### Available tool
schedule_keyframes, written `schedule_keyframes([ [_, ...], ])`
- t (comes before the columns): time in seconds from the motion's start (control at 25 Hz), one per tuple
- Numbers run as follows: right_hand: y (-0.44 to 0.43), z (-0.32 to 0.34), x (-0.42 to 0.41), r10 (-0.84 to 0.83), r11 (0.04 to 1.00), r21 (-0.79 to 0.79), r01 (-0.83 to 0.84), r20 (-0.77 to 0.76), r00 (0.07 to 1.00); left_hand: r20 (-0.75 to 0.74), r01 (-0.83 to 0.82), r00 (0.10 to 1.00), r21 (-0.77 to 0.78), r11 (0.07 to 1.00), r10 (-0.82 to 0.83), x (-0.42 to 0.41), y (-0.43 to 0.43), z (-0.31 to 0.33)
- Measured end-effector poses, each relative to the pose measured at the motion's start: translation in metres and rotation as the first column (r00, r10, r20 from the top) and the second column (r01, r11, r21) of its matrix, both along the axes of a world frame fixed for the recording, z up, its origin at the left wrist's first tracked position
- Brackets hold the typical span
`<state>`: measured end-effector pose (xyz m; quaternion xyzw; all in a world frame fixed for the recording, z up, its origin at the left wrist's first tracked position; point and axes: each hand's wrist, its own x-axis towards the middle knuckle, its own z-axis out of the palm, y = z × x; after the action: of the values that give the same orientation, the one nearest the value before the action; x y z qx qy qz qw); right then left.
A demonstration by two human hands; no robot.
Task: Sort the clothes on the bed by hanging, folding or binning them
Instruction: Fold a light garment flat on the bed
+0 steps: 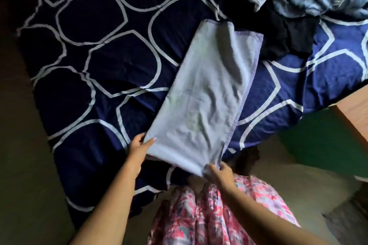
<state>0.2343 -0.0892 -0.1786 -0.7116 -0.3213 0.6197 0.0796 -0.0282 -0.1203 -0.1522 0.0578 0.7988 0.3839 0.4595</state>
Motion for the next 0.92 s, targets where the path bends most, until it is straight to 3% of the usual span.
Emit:
schedule_keyframes([
  [0.16, -0.096, 0.011, -0.100, 0.172, 0.946, -0.219, -0.240, -0.286, 0.943, -0.146, -0.098, 0.984, 0.005, 0.995, 0.098, -0.101, -0.058, 0.025],
  [0.32, -0.151, 0.035, -0.193, 0.442, 0.792, -0.191, -0.580, -0.476, 0.760, -0.375, -0.063, 0.926, -0.035, 0.997, 0.045, -0.187, -0.081, 0.042],
  [0.44, -0.156, 0.064, -0.227, 0.414, 0.670, -0.220, -0.709, -0.682, 0.602, -0.513, -0.073, 0.858, -0.077, 0.994, 0.023, -0.241, -0.089, 0.043],
  [0.48, -0.151, 0.066, -0.229, 0.412, 0.655, -0.226, -0.721, -0.694, 0.591, -0.543, -0.106, 0.839, -0.096, 0.990, 0.037, -0.247, -0.094, 0.039],
  [0.52, -0.143, 0.068, -0.225, 0.436, 0.664, -0.216, -0.716, -0.666, 0.606, -0.585, -0.142, 0.811, -0.144, 0.979, 0.031, -0.246, -0.098, 0.034],
  [0.6, -0.122, 0.062, -0.210, 0.642, 0.654, -0.092, -0.751, -0.457, 0.615, -0.710, -0.132, 0.694, -0.290, 0.948, -0.121, -0.222, -0.101, 0.022],
  [0.68, -0.093, 0.056, -0.190, 0.860, 0.502, 0.088, -0.860, -0.152, 0.486, -0.803, 0.046, 0.501, -0.347, 0.937, -0.323, -0.182, -0.098, 0.010],
  [0.76, -0.057, 0.048, -0.175, 0.868, 0.345, 0.364, -0.865, 0.228, 0.442, -0.817, 0.233, 0.357, -0.391, 0.890, -0.453, -0.140, -0.089, -0.009],
  [0.84, -0.014, 0.035, -0.167, 0.734, 0.141, 0.599, -0.788, 0.471, 0.489, -0.777, 0.342, 0.345, -0.418, 0.842, -0.526, -0.091, -0.072, -0.027],
  [0.92, 0.035, 0.015, -0.157, 0.699, -0.035, 0.590, -0.807, 0.592, 0.402, -0.722, 0.369, 0.395, -0.441, 0.818, -0.568, -0.043, -0.049, -0.039],
])
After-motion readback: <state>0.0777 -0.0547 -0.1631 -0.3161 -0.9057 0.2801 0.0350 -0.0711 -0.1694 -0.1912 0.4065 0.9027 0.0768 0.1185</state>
